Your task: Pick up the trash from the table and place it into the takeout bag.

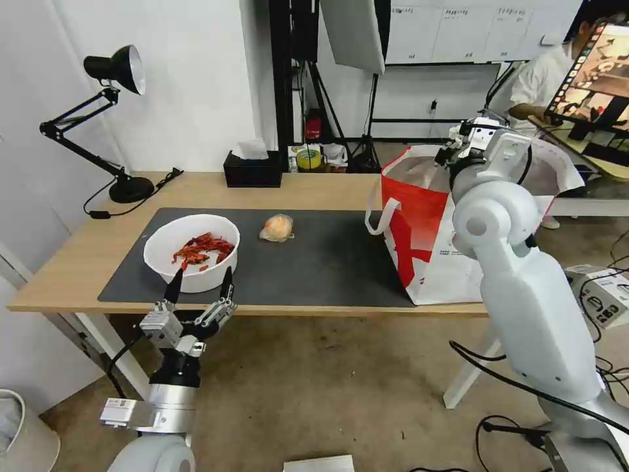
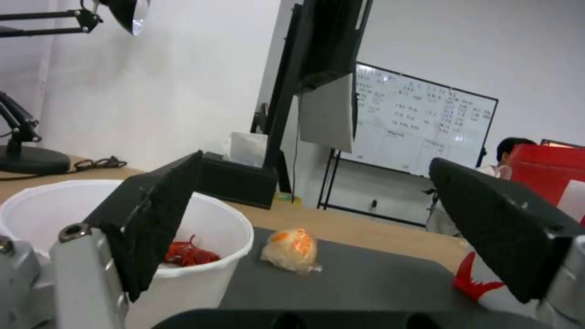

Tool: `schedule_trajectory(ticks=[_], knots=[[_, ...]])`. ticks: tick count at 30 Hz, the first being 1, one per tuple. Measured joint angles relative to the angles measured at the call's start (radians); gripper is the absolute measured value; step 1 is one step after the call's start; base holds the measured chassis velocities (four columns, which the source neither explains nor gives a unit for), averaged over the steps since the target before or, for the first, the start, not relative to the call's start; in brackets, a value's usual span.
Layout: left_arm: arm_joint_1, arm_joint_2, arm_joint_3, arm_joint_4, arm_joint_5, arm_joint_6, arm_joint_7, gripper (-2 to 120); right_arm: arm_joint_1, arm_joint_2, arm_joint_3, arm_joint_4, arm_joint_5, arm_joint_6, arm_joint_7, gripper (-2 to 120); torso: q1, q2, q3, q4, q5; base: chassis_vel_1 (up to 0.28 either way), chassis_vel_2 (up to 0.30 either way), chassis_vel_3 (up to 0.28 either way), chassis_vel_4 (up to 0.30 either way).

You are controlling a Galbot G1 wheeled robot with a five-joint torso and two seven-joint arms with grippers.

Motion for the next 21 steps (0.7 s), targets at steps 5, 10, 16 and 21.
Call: schedule_trajectory(ticks=[5,10,16,21], knots=[[0.000,-0.003,0.009,0.002,0.010,-0.003,0.000,100,0.005,-0.018,-0.001,-0.005,0.021,-0.011,0.015,0,0.000,0.000,0.000,0.0000,0.0000,0.000,0.000,0.000,0.000],[-0.001,-0.003,0.009,0.002,0.010,-0.004,0.000,100,0.007,-0.029,-0.002,-0.002,0.039,-0.027,0.026,0,0.000,0.000,0.000,-0.0001,0.0000,0.000,0.000,0.000,0.000],[0.000,-0.002,0.008,0.002,0.010,-0.007,0.000,100,0.006,-0.031,-0.003,0.002,0.057,-0.036,0.045,0,0.000,0.000,0.000,0.0000,0.0000,0.000,0.000,0.000,0.000],[0.000,-0.002,0.007,0.002,0.010,-0.007,-0.001,100,0.000,-0.031,-0.004,0.006,0.070,-0.041,0.060,0,0.000,0.000,0.000,0.0000,0.0000,0.000,0.000,0.000,0.000]])
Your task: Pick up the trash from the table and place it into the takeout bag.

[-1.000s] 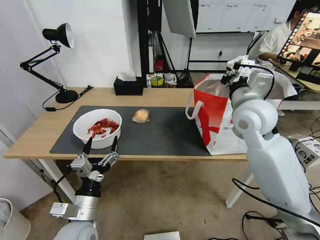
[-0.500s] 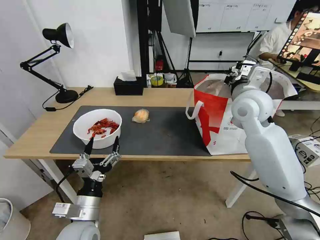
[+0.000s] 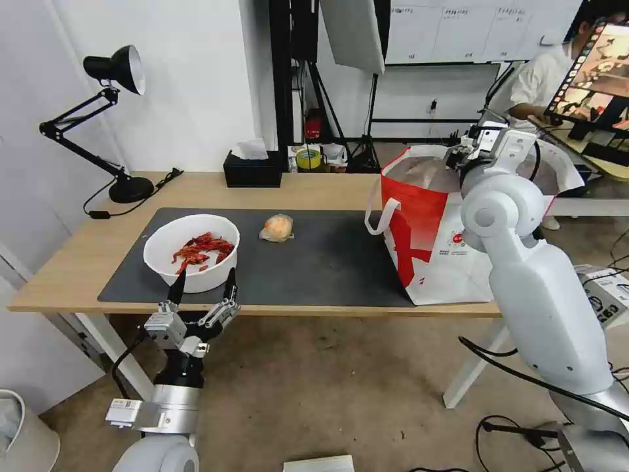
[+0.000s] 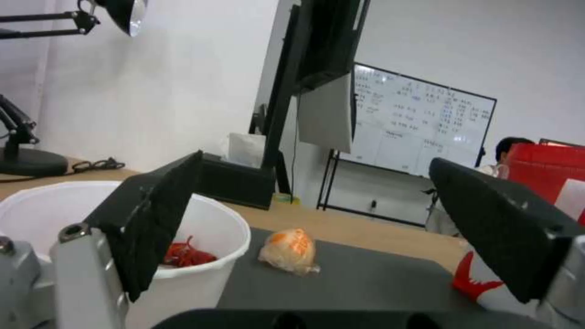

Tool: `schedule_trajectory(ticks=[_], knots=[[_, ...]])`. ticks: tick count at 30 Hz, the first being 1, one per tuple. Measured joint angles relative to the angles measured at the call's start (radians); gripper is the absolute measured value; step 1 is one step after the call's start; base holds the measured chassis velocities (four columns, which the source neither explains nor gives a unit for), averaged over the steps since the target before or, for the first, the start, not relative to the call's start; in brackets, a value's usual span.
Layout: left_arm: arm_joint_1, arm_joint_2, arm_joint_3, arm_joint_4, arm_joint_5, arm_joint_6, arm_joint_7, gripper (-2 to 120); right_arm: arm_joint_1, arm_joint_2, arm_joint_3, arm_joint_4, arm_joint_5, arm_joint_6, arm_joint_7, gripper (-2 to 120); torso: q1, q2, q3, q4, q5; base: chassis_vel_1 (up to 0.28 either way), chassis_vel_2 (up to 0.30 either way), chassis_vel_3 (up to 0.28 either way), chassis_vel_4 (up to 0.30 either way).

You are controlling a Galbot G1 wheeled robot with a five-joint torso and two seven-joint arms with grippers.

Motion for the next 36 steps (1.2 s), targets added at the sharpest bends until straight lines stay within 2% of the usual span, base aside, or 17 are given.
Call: schedule_trajectory(ticks=[14,16,17,19,22,23,25,28,29,31,32,36], knots=[[0.005,0.000,-0.004,-0.002,-0.001,-0.007,-0.002,100,0.019,0.042,-0.007,0.004,0.126,-0.003,0.126,1,0.000,0.000,0.000,0.0000,0.0000,0.000,0.000,0.000,0.000],[0.006,0.000,-0.005,-0.003,-0.001,-0.008,-0.002,100,0.018,0.047,-0.004,0.007,0.129,0.000,0.131,9,0.000,0.000,0.000,0.0000,-0.0001,0.000,0.000,0.000,0.000],[0.006,0.000,-0.005,-0.003,-0.001,-0.008,-0.002,100,0.018,0.047,-0.004,0.007,0.129,0.000,0.131,9,0.000,0.000,0.000,0.0000,-0.0001,0.000,0.000,0.000,0.000],[0.009,0.001,-0.005,-0.004,-0.001,-0.009,-0.002,100,0.011,0.051,0.002,0.014,0.130,0.009,0.133,22,0.000,0.000,0.000,0.0000,0.0000,0.000,0.000,0.000,0.000],[0.010,0.001,-0.005,-0.004,-0.001,-0.009,-0.002,100,0.008,0.051,0.005,0.016,0.130,0.012,0.134,27,0.000,0.000,0.000,0.0001,-0.0001,0.000,0.000,0.000,0.000],[0.010,0.001,-0.006,-0.005,-0.001,-0.009,-0.002,100,0.005,0.051,0.010,0.017,0.130,0.015,0.134,34,0.000,0.000,0.000,0.0000,-0.0001,0.000,0.000,0.000,0.000],[0.010,0.001,-0.005,-0.005,-0.001,-0.009,-0.002,100,0.004,0.051,0.011,0.017,0.131,0.016,0.134,36,0.000,0.000,0.000,0.0000,-0.0001,0.000,0.000,0.000,0.000],[0.009,0.001,-0.005,-0.006,0.001,-0.009,-0.002,100,-0.004,0.051,0.018,0.018,0.131,0.021,0.139,55,0.000,0.000,0.000,0.0000,-0.0001,0.000,0.000,0.000,0.000],[0.009,0.001,-0.005,-0.006,0.001,-0.009,-0.002,100,-0.004,0.051,0.018,0.018,0.131,0.021,0.139,55,0.000,0.000,0.000,0.0000,-0.0001,0.000,0.000,0.000,0.000],[0.010,0.001,-0.004,-0.007,0.001,-0.009,-0.001,100,-0.008,0.049,0.020,0.018,0.129,0.022,0.144,65,0.000,0.000,0.000,0.0000,0.0000,0.000,0.000,0.000,0.000],[0.010,0.001,-0.004,-0.007,0.001,-0.009,-0.001,100,-0.008,0.049,0.020,0.018,0.129,0.022,0.144,65,0.000,0.000,0.000,0.0000,0.0000,0.000,0.000,0.000,0.000],[0.011,0.001,-0.005,-0.008,0.001,-0.010,-0.001,100,-0.010,0.048,0.022,0.018,0.126,0.022,0.148,79,0.000,0.000,0.000,0.0000,0.0000,0.000,0.000,0.000,0.000]])
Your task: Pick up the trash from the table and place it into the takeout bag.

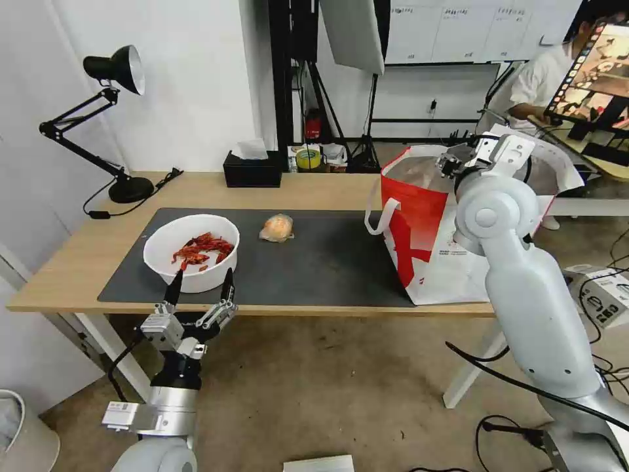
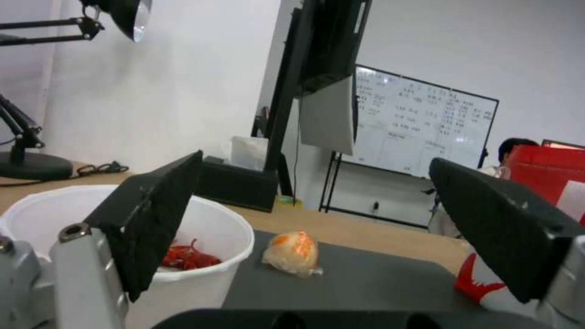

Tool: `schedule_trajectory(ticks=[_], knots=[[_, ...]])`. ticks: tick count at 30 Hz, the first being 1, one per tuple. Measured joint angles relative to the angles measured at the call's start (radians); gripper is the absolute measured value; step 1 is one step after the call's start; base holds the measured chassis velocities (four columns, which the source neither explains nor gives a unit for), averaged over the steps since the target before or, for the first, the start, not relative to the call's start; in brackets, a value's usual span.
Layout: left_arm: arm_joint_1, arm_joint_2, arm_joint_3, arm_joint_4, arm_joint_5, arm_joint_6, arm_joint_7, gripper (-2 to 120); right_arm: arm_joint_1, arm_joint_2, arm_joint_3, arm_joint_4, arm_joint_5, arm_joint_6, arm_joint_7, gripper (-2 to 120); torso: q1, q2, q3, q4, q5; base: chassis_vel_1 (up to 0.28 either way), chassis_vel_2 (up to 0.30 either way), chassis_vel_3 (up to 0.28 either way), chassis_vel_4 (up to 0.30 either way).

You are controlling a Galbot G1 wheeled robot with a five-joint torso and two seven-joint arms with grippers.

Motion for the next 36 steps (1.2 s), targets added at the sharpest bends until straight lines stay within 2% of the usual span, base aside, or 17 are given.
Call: schedule_trajectory(ticks=[1,2,4,7,13,21,23,25,27,28,31,33,36], knots=[[0.001,0.000,0.000,0.000,0.000,-0.001,0.000,100,-0.001,0.000,0.001,0.001,-0.001,0.000,0.000,88,0.000,0.000,0.000,0.0000,0.0000,0.000,0.000,0.000,0.000],[0.001,0.000,0.000,0.000,0.000,-0.001,0.000,100,-0.001,0.000,0.001,0.001,-0.001,0.000,0.000,88,0.000,0.000,0.000,0.0000,0.0000,0.000,0.000,0.000,0.000],[0.001,0.000,0.000,0.000,0.000,-0.001,0.000,100,-0.005,0.000,0.002,0.007,-0.002,0.000,-0.002,96,0.000,0.000,0.000,0.0000,0.0000,0.000,0.000,0.000,0.000],[-0.002,0.000,0.000,0.000,0.000,-0.001,0.000,100,-0.011,-0.001,0.005,0.017,-0.002,0.000,-0.014,100,0.000,0.000,0.000,0.0000,0.0000,0.000,0.000,0.000,0.000],[-0.003,0.001,0.000,0.001,0.000,-0.001,0.000,100,-0.026,-0.006,0.008,0.046,-0.028,0.017,-0.065,100,0.000,0.000,0.000,0.0000,0.0000,0.000,0.000,0.000,0.000],[-0.007,0.001,0.002,0.005,0.000,0.000,0.000,100,-0.045,-0.029,0.000,0.100,-0.164,0.091,-0.228,100,0.000,0.000,0.000,0.0000,0.0000,0.000,0.000,0.000,0.000],[-0.007,0.000,0.004,0.005,0.000,0.000,0.000,100,-0.066,-0.043,-0.006,0.135,-0.273,0.173,-0.369,100,0.000,0.000,0.000,0.0001,0.0000,0.000,0.000,0.000,0.000],[-0.009,0.000,0.004,0.006,0.000,0.000,0.000,100,-0.073,-0.048,-0.008,0.147,-0.300,0.203,-0.409,100,0.000,0.000,0.000,0.0000,0.0000,0.000,0.000,0.000,0.000],[-0.012,0.000,0.005,0.006,0.000,0.002,0.000,100,-0.111,-0.064,-0.011,0.172,-0.391,0.322,-0.540,100,0.000,0.000,0.000,0.0001,-0.0001,0.000,0.000,0.000,0.000],[-0.012,0.000,0.005,0.006,0.000,0.002,0.000,100,-0.111,-0.064,-0.011,0.172,-0.391,0.322,-0.540,100,0.000,0.000,0.000,0.0001,-0.0001,0.000,0.000,0.000,0.000],[-0.011,0.000,0.007,0.006,0.001,0.002,0.000,100,-0.198,-0.075,-0.007,0.196,-0.453,0.438,-0.665,100,0.000,0.000,0.000,0.0000,0.0000,0.000,0.000,0.000,0.000],[-0.011,0.000,0.007,0.006,0.001,0.002,0.000,100,-0.219,-0.075,-0.005,0.201,-0.458,0.455,-0.685,100,0.000,0.000,0.000,0.0001,0.0000,0.000,0.000,0.000,0.000],[-0.009,0.000,0.007,0.008,0.001,0.002,0.000,100,-0.316,-0.068,0.005,0.219,-0.499,0.531,-0.767,100,0.000,0.000,0.000,0.0000,0.0001,0.000,0.000,0.000,0.000]])
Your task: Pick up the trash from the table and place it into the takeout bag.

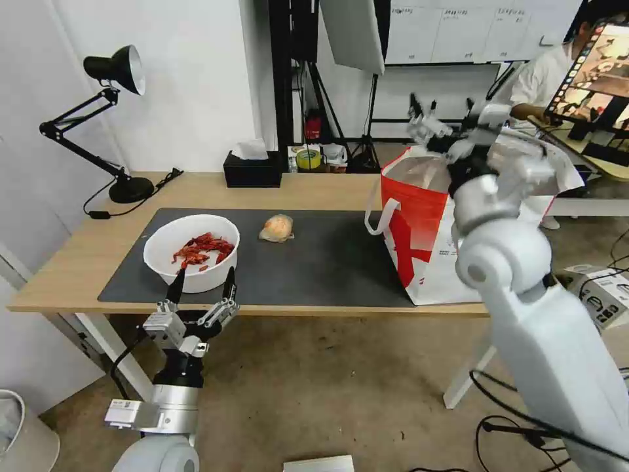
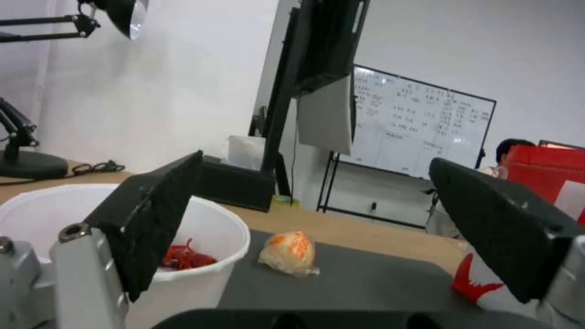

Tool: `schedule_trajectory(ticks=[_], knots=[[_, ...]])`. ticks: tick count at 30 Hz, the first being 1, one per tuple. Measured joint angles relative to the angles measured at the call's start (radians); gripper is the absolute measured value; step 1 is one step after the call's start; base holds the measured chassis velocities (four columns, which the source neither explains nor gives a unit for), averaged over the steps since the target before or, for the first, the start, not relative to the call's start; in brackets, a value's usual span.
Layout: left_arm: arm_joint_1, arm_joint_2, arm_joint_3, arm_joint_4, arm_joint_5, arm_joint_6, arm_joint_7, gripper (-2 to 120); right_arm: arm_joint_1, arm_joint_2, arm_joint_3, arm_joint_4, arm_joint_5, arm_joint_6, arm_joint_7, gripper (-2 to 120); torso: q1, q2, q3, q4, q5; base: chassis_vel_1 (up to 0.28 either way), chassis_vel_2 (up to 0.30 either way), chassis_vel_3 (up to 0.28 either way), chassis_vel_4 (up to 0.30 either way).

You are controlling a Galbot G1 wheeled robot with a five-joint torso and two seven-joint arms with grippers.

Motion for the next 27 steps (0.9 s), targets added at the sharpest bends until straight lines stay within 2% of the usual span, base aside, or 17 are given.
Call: schedule_trajectory(ticks=[3,12,19,20,23,27], knots=[[0.001,0.000,0.001,0.005,0.002,-0.005,0.000,100,-0.118,0.030,0.018,0.021,-0.071,0.111,-0.081,100,0.000,0.000,0.000,0.0001,-0.0001,0.000,0.000,0.000,0.000],[-0.001,0.000,-0.009,0.041,0.019,-0.056,0.008,100,-0.300,0.072,0.048,0.039,-0.202,0.277,-0.149,100,0.000,0.000,0.000,0.0000,-0.0001,0.000,0.000,0.000,0.000],[-0.018,0.000,-0.029,0.113,0.026,-0.113,0.021,100,-0.482,0.163,0.075,-0.019,-0.362,0.438,-0.213,100,0.000,0.000,0.000,0.0001,-0.0003,0.000,0.000,0.000,0.000],[-0.018,0.000,-0.029,0.113,0.026,-0.113,0.021,100,-0.482,0.163,0.075,-0.019,-0.362,0.438,-0.213,100,0.000,0.000,0.000,0.0001,-0.0003,0.000,0.000,0.000,0.000],[-0.018,0.000,-0.032,0.127,0.027,-0.122,0.023,100,-0.561,0.208,0.067,-0.060,-0.407,0.536,-0.219,100,0.000,0.000,0.000,0.0001,-0.0003,0.000,0.000,0.000,0.000],[-0.016,0.002,-0.035,0.131,0.027,-0.127,0.023,100,-0.616,0.235,0.053,-0.086,-0.436,0.608,-0.219,100,0.000,0.000,0.000,0.0001,-0.0003,0.000,0.000,0.000,0.000]])
